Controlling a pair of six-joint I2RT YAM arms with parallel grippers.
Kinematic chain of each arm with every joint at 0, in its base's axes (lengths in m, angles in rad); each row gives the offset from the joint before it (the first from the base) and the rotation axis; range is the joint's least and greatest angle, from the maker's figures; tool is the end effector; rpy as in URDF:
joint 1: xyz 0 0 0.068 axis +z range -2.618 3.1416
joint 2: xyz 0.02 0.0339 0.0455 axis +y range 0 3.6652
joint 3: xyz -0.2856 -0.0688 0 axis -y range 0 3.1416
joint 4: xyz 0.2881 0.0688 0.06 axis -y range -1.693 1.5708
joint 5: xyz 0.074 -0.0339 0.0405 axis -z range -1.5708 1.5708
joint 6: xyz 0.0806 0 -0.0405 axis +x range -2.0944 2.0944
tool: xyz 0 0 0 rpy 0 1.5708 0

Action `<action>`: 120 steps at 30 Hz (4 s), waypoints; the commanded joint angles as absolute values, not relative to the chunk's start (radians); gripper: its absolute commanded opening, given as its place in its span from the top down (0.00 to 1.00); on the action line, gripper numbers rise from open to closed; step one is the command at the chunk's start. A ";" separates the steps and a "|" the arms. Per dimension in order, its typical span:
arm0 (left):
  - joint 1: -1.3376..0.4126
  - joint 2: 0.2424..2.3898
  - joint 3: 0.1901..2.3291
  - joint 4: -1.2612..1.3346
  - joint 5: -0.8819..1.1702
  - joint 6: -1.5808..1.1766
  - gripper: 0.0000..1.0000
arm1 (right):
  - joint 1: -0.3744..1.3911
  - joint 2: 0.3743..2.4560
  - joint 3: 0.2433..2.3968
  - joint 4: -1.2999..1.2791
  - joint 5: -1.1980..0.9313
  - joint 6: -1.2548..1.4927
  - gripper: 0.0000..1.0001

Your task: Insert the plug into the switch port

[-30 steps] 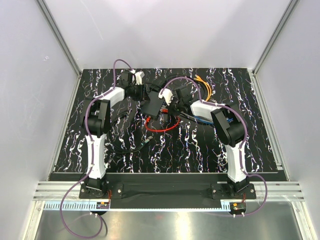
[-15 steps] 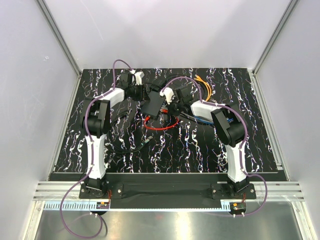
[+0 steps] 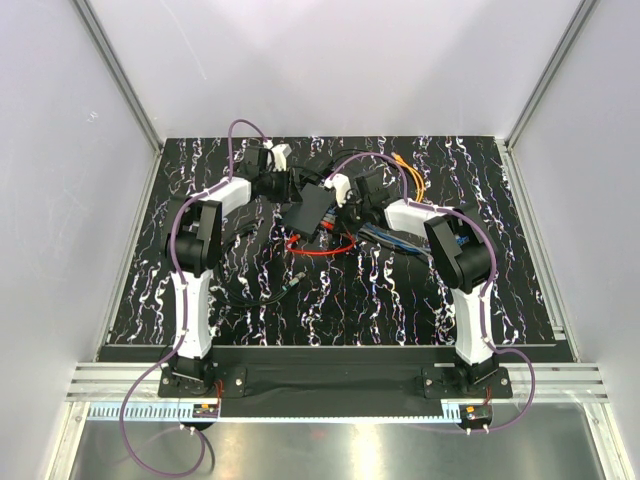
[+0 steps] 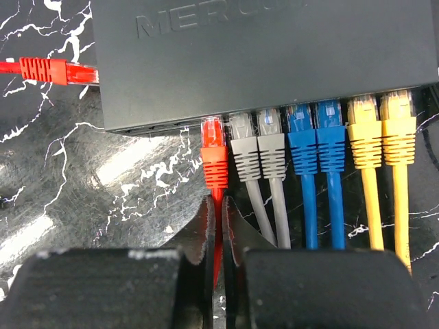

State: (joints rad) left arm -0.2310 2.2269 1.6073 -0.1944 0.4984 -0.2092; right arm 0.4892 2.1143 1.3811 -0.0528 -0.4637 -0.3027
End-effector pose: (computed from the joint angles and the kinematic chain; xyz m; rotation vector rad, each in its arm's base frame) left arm 0.5393 -0.1664 0.1161 0.2680 2.3885 -0.8014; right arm 0.4466 0.2786 0.1064 -1.1080 2.0606 0.6371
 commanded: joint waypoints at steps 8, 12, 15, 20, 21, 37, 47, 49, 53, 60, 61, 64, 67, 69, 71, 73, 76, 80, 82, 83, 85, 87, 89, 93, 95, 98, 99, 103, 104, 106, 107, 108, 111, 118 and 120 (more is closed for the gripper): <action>-0.327 2.235 1.510 -0.310 0.636 -0.253 0.71 | 0.529 2.097 1.439 0.167 -0.453 -0.310 1.00; -0.327 2.220 1.457 -0.298 0.676 -0.282 0.70 | 0.546 2.108 1.442 0.184 -0.402 -0.296 1.00; -0.327 2.218 1.437 -0.279 0.696 -0.310 0.71 | 0.554 2.109 1.440 0.195 -0.388 -0.285 1.00; -0.347 2.209 1.382 -0.213 0.741 -0.412 0.75 | 0.584 2.103 1.440 0.218 -0.394 -0.239 1.00; -0.353 2.207 1.376 -0.200 0.749 -0.422 0.75 | 0.591 2.103 1.448 0.224 -0.394 -0.235 1.00; -0.416 2.183 1.290 -0.058 0.795 -0.572 0.87 | 0.604 2.194 1.617 0.216 -0.341 -0.169 1.00; -0.440 2.169 1.253 0.038 0.822 -0.620 0.87 | 0.606 2.220 1.663 0.226 -0.334 -0.144 1.00; -0.440 2.171 1.256 0.035 0.825 -0.614 0.87 | 0.606 2.223 1.670 0.213 -0.330 -0.156 1.00; -0.433 2.166 1.269 0.025 0.830 -0.601 0.84 | 0.600 2.211 1.641 0.196 -0.354 -0.204 1.00; -0.399 2.160 1.333 -0.052 0.805 -0.546 0.81 | 0.588 2.168 1.592 0.089 -0.429 -0.284 1.00; -0.396 2.160 1.333 -0.052 0.814 -0.551 0.81 | 0.583 2.163 1.589 0.075 -0.445 -0.299 1.00; -0.394 2.160 1.306 -0.003 0.828 -0.601 0.81 | 0.569 2.157 1.586 0.029 -0.489 -0.330 1.00; -0.396 2.160 1.276 0.055 0.839 -0.650 0.81 | 0.560 2.160 1.586 0.005 -0.532 -0.354 1.00; -0.396 2.158 1.276 0.054 0.839 -0.641 0.81 | 0.557 2.158 1.585 0.005 -0.541 -0.362 1.00; -0.393 2.155 1.279 0.038 0.835 -0.623 0.80 | 0.552 2.155 1.578 -0.012 -0.554 -0.373 1.00; -0.387 2.154 1.275 0.041 0.834 -0.609 0.79 | 0.549 2.163 1.588 -0.035 -0.555 -0.397 1.00; -0.374 2.149 1.281 0.019 0.830 -0.591 0.78 | 0.546 2.166 1.597 -0.064 -0.572 -0.410 1.00; -0.350 2.134 1.296 -0.032 0.810 -0.529 0.76 | 0.545 2.154 1.585 -0.069 -0.589 -0.419 1.00; -0.341 2.134 1.296 -0.037 0.808 -0.526 0.75 | 0.546 2.152 1.583 -0.074 -0.589 -0.431 0.99; -0.333 2.134 1.296 -0.037 0.808 -0.526 0.75 | 0.546 2.154 1.582 -0.081 -0.588 -0.437 0.99; -0.328 2.138 1.298 -0.041 0.808 -0.528 0.73 | 0.545 2.157 1.572 -0.080 -0.581 -0.462 0.99; -0.327 2.146 1.304 -0.046 0.816 -0.528 0.73 | 0.540 2.163 1.575 -0.080 -0.575 -0.479 0.97; -0.327 2.146 1.301 -0.045 0.818 -0.532 0.72 | 0.529 2.180 1.600 -0.095 -0.574 -0.486 0.95; -0.322 2.143 1.310 -0.046 0.821 -0.534 0.68 | 0.512 2.206 1.655 -0.141 -0.574 -0.528 0.88; -0.313 2.141 1.322 -0.049 0.821 -0.534 0.66 | 0.503 2.212 1.669 -0.155 -0.571 -0.549 0.84; -0.296 2.141 1.348 -0.067 0.815 -0.525 0.64 | 0.492 2.210 1.683 -0.186 -0.563 -0.607 0.80; -0.292 2.140 1.356 -0.074 0.813 -0.519 0.63 | 0.483 2.210 1.687 -0.195 -0.563 -0.642 0.79; -0.275 2.132 1.397 -0.107 0.813 -0.500 0.62 | 0.465 2.207 1.715 -0.253 -0.555 -0.738 0.72; -0.273 2.131 1.405 -0.113 0.811 -0.496 0.61 | 0.460 2.207 1.718 -0.258 -0.554 -0.753 0.71; -0.270 2.117 1.413 -0.115 0.816 -0.491 0.60 | 0.454 2.209 1.721 -0.262 -0.542 -0.794 0.71; -0.270 2.111 1.417 -0.120 0.813 -0.477 0.59 | 0.448 2.209 1.723 -0.265 -0.538 -0.804 0.69; -0.270 2.105 1.423 -0.130 0.813 -0.469 0.58 | 0.446 2.217 1.727 -0.270 -0.535 -0.824 0.68; -0.264 2.074 1.436 -0.155 0.805 -0.437 0.54 | 0.431 2.226 1.746 -0.285 -0.523 -0.848 0.59; -0.203 1.970 1.460 -0.300 0.788 -0.252 0.52 | 0.413 2.163 1.741 -0.308 -0.557 -0.841 0.36; -0.181 1.927 1.470 -0.381 0.767 -0.129 0.52 | 0.414 2.117 1.720 -0.302 -0.577 -0.816 0.30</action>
